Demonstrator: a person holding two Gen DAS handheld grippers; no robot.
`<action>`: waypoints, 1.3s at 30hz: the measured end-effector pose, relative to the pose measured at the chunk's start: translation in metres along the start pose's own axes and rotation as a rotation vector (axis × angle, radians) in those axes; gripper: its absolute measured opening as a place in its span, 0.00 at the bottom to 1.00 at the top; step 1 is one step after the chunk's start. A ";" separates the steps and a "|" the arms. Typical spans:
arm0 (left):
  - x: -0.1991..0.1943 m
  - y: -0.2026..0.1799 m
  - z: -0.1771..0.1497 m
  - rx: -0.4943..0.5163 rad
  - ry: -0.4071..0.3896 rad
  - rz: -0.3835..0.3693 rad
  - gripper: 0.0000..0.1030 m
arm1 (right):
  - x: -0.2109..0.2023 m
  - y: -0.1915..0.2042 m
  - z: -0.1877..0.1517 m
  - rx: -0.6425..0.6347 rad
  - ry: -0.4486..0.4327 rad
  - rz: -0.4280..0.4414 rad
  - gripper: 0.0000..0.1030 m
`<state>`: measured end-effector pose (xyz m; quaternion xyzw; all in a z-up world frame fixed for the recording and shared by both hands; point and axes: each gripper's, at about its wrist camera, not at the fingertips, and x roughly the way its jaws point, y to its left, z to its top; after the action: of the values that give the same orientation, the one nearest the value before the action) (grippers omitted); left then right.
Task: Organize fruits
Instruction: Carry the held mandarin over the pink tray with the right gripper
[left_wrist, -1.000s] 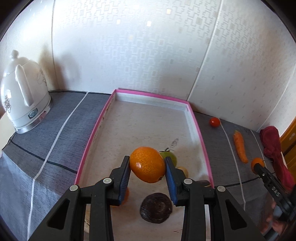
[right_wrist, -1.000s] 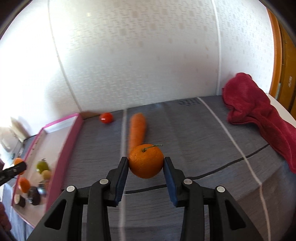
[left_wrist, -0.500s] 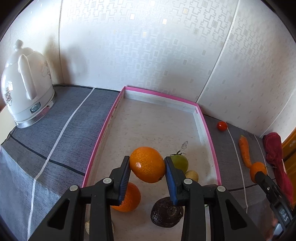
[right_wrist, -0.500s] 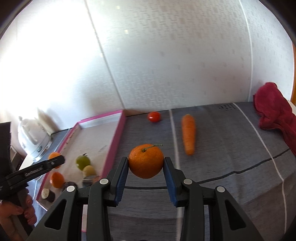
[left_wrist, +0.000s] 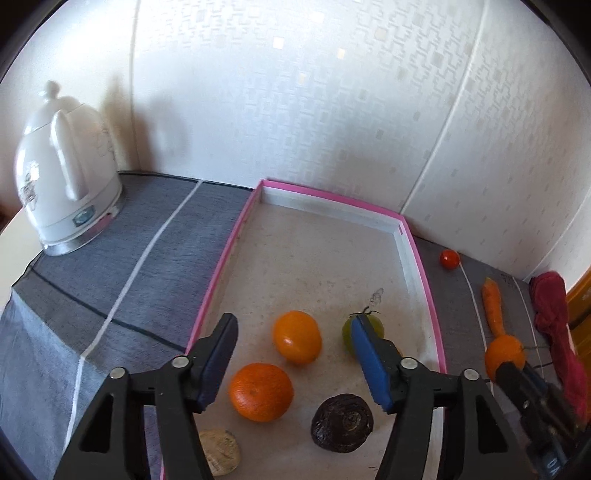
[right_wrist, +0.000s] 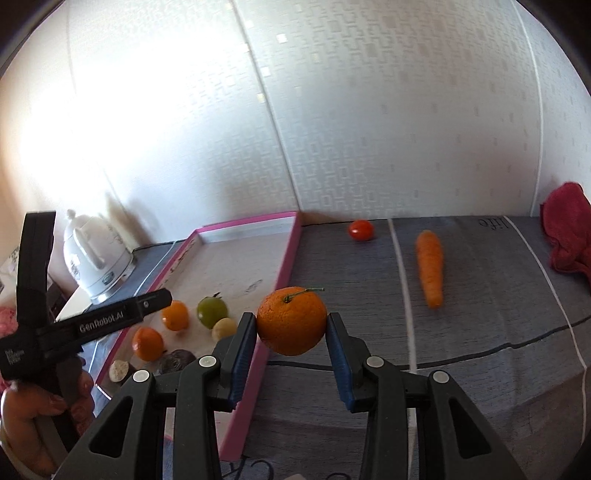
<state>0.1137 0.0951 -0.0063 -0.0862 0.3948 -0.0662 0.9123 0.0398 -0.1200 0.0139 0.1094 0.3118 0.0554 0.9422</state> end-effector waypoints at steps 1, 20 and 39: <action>-0.001 0.003 0.000 -0.009 -0.001 0.006 0.71 | 0.000 0.002 -0.001 -0.009 0.002 0.005 0.38; -0.042 0.020 -0.029 0.076 -0.013 0.132 0.93 | 0.010 0.041 -0.018 -0.139 0.074 0.147 0.38; -0.059 0.037 -0.048 0.071 -0.030 0.262 0.93 | 0.023 0.071 -0.040 -0.207 0.183 0.264 0.38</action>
<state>0.0398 0.1376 -0.0047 -0.0028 0.3866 0.0408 0.9213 0.0316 -0.0399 -0.0137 0.0464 0.3717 0.2199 0.9008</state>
